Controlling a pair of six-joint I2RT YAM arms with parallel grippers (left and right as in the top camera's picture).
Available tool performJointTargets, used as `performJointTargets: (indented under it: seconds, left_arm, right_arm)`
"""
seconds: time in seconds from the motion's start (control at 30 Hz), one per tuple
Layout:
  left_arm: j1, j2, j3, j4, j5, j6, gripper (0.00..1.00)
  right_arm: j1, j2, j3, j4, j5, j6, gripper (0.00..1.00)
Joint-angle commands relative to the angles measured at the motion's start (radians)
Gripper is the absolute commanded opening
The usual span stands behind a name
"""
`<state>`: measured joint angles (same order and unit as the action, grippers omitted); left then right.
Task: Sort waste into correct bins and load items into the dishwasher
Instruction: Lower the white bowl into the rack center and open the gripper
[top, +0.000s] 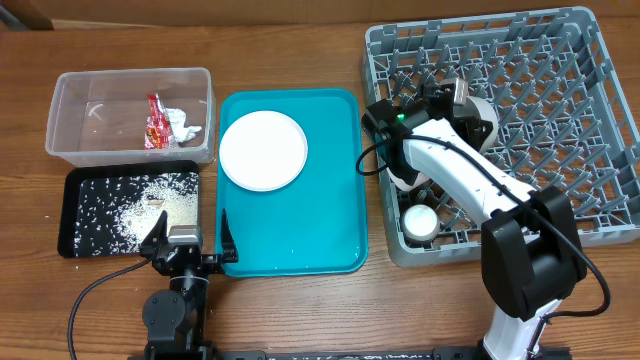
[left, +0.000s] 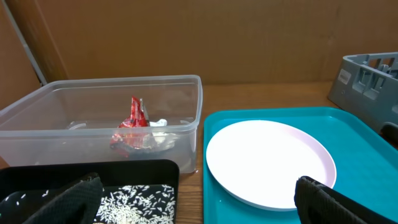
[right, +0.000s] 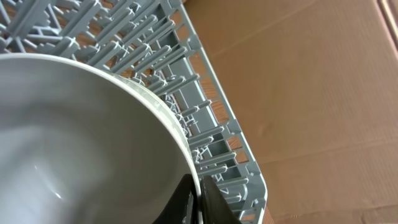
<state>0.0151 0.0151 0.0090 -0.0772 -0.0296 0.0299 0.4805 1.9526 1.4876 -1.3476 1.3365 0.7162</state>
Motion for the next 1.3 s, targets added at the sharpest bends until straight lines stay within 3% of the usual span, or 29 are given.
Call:
performJointTargets:
  seconds: [0.0, 0.13, 0.33, 0.7, 0.8, 1.03, 1.27]
  left_arm:
    - [0.004, -0.011, -0.004, 0.003, -0.003, 0.016, 1.0]
    - [0.004, -0.011, -0.004, 0.003, -0.003, 0.016, 1.0]
    - [0.004, -0.011, -0.004, 0.003, -0.003, 0.016, 1.0]
    - [0.004, -0.011, -0.004, 0.003, -0.003, 0.016, 1.0]
    - [0.004, -0.011, -0.004, 0.003, -0.003, 0.016, 1.0]
    - [0.004, -0.011, -0.004, 0.003, -0.003, 0.016, 1.0]
    - [0.004, -0.011, -0.004, 0.003, -0.003, 0.016, 1.0]
  right_arm:
    - [-0.022, 0.011, 0.006, 0.0, 0.116, 0.002, 0.05]
    - [-0.024, 0.011, 0.006, 0.011, 0.121, -0.009, 0.05]
    - [-0.016, 0.011, 0.005, 0.01, -0.054, -0.009, 0.05]
    - [0.098, 0.012, -0.019, -0.04, -0.153, 0.004, 0.09]
    - [0.12, 0.012, -0.021, -0.08, -0.157, 0.049, 0.1]
    - [0.142, 0.011, -0.02, -0.291, -0.195, 0.301, 0.13]
    - [0.143, 0.011, -0.019, -0.311, -0.249, 0.335, 0.25]
